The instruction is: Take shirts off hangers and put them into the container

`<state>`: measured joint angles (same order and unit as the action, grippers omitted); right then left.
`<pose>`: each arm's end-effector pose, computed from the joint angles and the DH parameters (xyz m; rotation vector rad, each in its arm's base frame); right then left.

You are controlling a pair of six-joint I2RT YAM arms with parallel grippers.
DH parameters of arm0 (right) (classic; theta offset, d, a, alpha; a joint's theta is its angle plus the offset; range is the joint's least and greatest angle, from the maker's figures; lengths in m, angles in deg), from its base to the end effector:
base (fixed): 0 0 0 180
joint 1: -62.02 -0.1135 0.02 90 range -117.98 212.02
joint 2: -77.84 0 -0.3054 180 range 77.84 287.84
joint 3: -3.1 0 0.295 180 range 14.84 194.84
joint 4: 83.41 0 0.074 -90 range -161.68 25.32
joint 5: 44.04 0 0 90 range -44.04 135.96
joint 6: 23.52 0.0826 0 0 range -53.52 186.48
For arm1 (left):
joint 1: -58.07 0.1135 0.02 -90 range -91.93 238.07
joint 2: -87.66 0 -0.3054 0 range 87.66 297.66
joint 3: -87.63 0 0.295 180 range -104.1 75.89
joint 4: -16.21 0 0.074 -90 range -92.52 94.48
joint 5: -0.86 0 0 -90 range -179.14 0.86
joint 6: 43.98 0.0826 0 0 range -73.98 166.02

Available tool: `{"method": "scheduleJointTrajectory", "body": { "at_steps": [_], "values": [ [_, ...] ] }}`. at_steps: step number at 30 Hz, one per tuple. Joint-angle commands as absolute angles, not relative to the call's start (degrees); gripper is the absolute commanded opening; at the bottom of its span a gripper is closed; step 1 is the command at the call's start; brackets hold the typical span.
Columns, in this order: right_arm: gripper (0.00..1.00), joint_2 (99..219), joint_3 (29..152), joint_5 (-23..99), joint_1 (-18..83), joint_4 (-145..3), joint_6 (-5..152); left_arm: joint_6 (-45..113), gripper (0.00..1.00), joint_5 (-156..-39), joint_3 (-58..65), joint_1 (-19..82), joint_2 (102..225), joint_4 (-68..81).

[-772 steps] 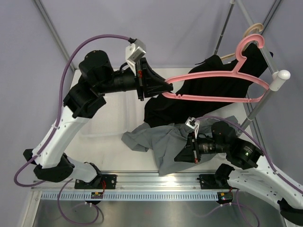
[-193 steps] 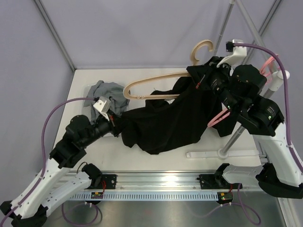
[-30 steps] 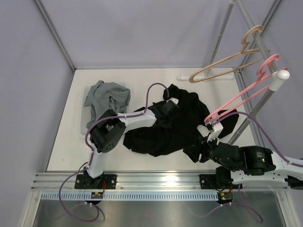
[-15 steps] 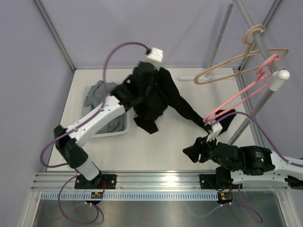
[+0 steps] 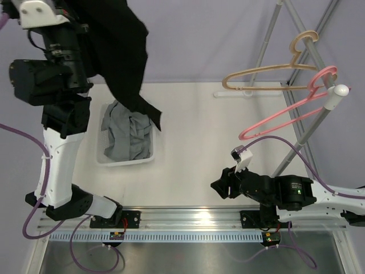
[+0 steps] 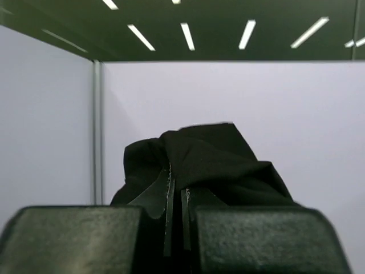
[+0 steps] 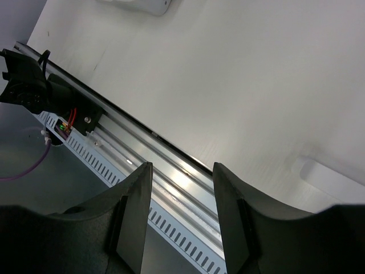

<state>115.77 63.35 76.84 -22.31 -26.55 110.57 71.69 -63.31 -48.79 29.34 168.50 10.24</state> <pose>0.0591 0.1663 0.3311 -0.4467 2.1272 0.7597 0.2227 -0.0810 0.7713 -0.0674 0.8131 0.1084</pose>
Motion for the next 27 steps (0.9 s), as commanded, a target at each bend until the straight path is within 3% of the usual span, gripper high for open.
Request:
{"method": "scheduleJointTrajectory", "body": {
  "at_steps": [1,9,27],
  "values": [
    [0.54,116.6,62.91,75.67,-22.71,-30.63,109.37,73.7,0.0,-68.48,-57.49,31.7,170.89,16.52],
    [0.54,118.35,62.47,72.69,-22.79,-33.35,108.31,74.15,0.0,-69.19,-63.76,35.13,172.74,16.52],
    [0.55,116.6,63.18,72.94,-22.79,-30.46,108.84,57.55,0.0,-75.69,-61.31,46.37,174.67,10.02]
  ]
}}
